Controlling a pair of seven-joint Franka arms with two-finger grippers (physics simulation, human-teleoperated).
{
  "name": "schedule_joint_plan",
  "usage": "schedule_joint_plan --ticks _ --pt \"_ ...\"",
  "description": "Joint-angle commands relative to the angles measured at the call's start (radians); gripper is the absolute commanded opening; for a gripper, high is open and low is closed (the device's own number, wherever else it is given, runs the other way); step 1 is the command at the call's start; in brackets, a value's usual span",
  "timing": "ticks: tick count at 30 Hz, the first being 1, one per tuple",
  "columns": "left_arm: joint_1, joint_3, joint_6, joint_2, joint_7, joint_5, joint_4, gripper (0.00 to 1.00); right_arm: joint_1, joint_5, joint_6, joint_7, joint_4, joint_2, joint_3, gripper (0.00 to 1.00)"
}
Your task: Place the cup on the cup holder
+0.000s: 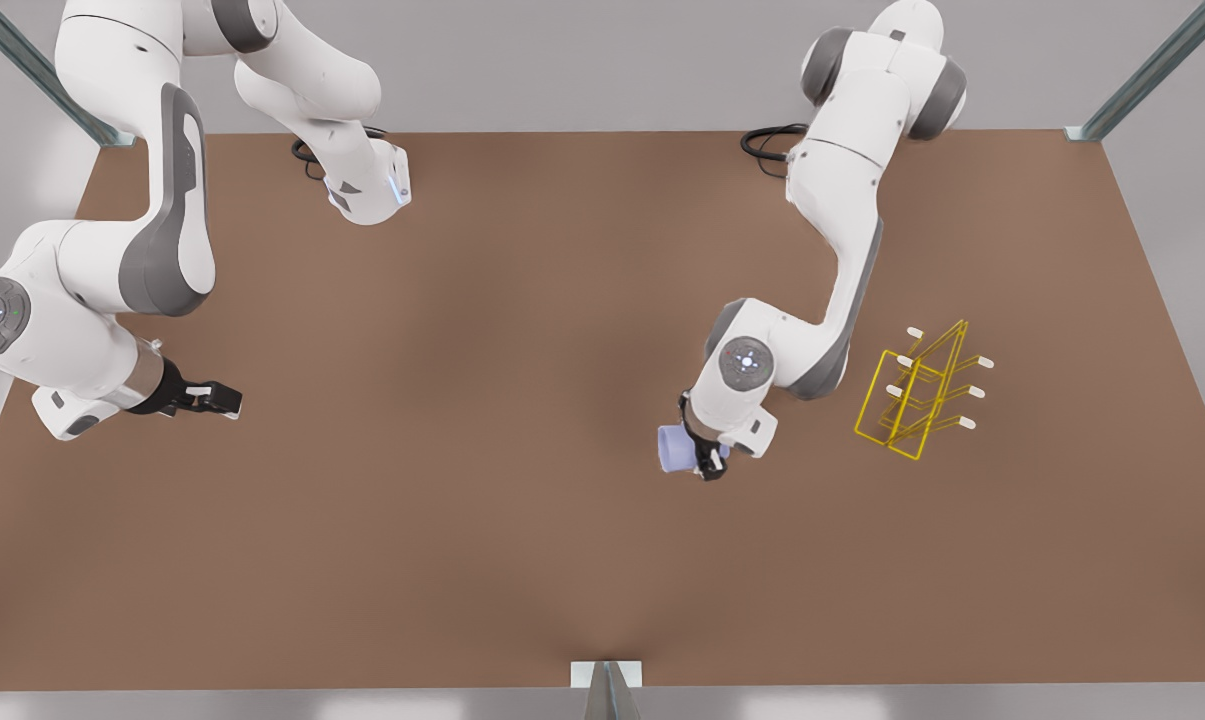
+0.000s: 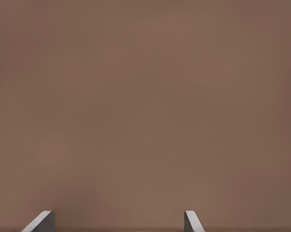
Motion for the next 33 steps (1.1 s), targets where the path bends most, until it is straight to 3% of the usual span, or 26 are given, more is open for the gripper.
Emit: schedule_joint_plan --ticks 1,3,4,6,7,9,12,16,22,26,33 --pt "-0.003 0.026 -0.485 -0.022 -0.031 0.220 0.056 0.81 0.000 0.001 -0.001 -0.002 0.001 -0.001 0.000 1.00" --pt "-0.009 0.027 -0.634 -0.015 -0.034 0.505 0.069 0.81 0.000 0.001 0.000 0.000 0.001 -0.001 0.000 1.00" --pt "-0.080 0.121 -0.643 -0.008 -0.027 0.602 0.058 0.81 0.000 0.001 0.000 0.000 0.001 -0.001 0.000 1.00" --pt "-0.432 0.591 -0.594 0.047 0.085 0.612 -0.062 0.81 0.002 0.001 -0.001 0.000 0.001 -0.001 0.000 1.00" --pt "-0.532 0.719 -0.546 0.086 0.098 0.650 -0.132 0.81 0.002 0.001 -0.001 0.000 0.001 -0.001 0.000 1.00" --pt "-0.641 0.886 -0.483 0.167 0.145 0.682 -0.191 0.81 0.002 0.001 -0.001 0.000 0.001 -0.001 0.000 1.00" --pt "-0.732 0.992 -0.411 0.281 0.148 0.794 -0.338 0.81 0.002 0.001 0.000 0.002 0.000 -0.001 0.000 1.00" --pt "-0.749 1.011 -0.393 0.428 0.147 0.794 -0.343 0.81 0.002 0.001 0.000 0.000 0.001 -0.001 0.000 1.00" --pt "-0.753 0.994 -0.364 0.431 0.147 0.785 -0.338 0.81 0.002 0.001 0.000 0.000 0.001 -0.001 0.000 1.00" --pt "-0.741 0.914 -0.376 0.426 0.134 0.763 -0.333 0.81 0.000 0.001 0.000 0.000 0.000 -0.001 0.000 1.00" --pt "-0.764 0.914 -0.382 0.426 0.130 0.736 -0.410 0.81 0.000 0.001 0.000 0.002 0.000 -0.001 0.000 1.00"
